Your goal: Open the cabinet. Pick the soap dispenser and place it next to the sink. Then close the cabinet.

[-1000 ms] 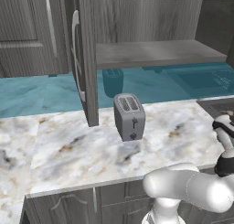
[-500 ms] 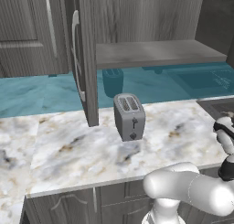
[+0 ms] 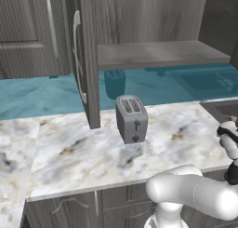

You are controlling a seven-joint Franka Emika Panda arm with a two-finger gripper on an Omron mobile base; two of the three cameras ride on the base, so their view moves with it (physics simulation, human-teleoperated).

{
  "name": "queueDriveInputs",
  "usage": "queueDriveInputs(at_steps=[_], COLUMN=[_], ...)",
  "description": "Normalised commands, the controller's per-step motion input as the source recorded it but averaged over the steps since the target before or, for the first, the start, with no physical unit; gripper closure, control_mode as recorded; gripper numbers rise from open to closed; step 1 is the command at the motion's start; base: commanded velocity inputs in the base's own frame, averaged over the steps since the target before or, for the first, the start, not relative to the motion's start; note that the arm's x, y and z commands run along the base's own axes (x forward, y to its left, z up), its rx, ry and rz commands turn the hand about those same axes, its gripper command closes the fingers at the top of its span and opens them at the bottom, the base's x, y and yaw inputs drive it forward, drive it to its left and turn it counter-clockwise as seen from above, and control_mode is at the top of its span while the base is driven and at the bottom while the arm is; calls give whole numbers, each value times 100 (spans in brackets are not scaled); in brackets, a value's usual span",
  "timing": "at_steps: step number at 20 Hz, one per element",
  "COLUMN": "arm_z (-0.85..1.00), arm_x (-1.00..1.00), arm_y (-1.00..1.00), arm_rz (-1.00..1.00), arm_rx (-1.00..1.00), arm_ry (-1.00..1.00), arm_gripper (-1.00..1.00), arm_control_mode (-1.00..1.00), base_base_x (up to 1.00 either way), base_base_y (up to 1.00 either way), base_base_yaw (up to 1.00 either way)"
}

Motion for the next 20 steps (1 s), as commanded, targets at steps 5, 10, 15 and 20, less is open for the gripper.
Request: queueDriveInputs(at_steps=[5, 10, 15, 20], arm_z=[-17, -12, 0, 0], arm_x=[0, 0, 0, 0], arm_y=[0, 0, -1, 0], arm_rz=[0, 0, 0, 0], arm_rx=[-5, -3, 0, 0], arm_ry=[0, 0, 2, 0], arm_gripper=[100, 100, 100, -100], arm_control_mode=[-100, -100, -100, -100], base_base_x=[0, 0, 0, 0], base_base_y=[0, 0, 0, 0], base_base_yaw=[0, 0, 0, 0])
